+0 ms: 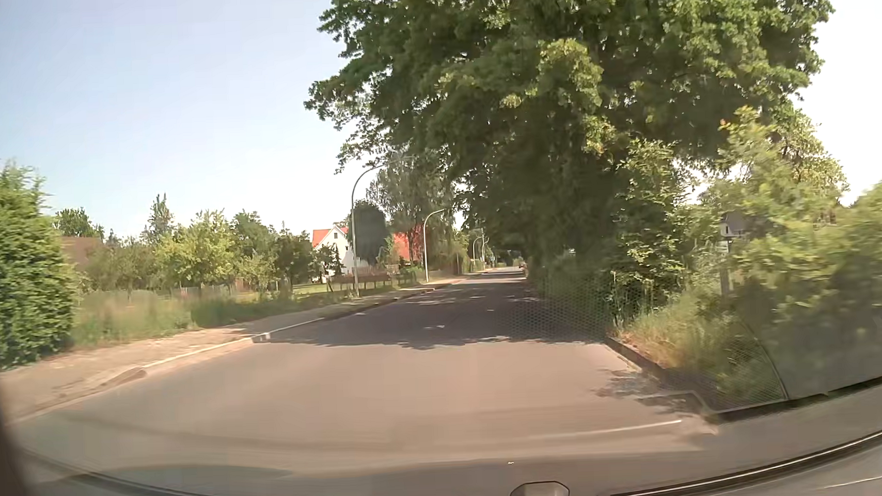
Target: Follow the waypoints while adhering to traffic rules and regulations
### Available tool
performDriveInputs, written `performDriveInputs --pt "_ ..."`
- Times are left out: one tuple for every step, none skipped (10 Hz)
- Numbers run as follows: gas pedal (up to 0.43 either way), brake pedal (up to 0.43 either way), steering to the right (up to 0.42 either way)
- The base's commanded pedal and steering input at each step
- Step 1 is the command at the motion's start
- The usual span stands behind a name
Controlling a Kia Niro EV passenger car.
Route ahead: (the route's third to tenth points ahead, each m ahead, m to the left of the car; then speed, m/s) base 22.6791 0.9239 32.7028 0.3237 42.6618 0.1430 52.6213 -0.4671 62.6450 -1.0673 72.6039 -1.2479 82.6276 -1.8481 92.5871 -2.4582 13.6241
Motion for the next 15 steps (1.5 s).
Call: performDriveInputs --pt "0.130 0.006 0.012" --pt "0.130 0.006 0.012" --pt "0.130 0.006 0.011" --pt "0.130 0.006 0.011" --pt "0.130 0.006 0.011" --pt "0.130 0.006 0.011" --pt "0.130 0.006 0.010" --pt "0.130 0.006 0.009" --pt "0.130 0.006 0.004" --pt "0.130 0.006 0.002" --pt "0.130 0.006 0.002" --pt "0.130 0.006 0.002" --pt "0.130 0.006 0.002" --pt "0.130 0.006 0.002" --pt "0.130 0.006 0.002"
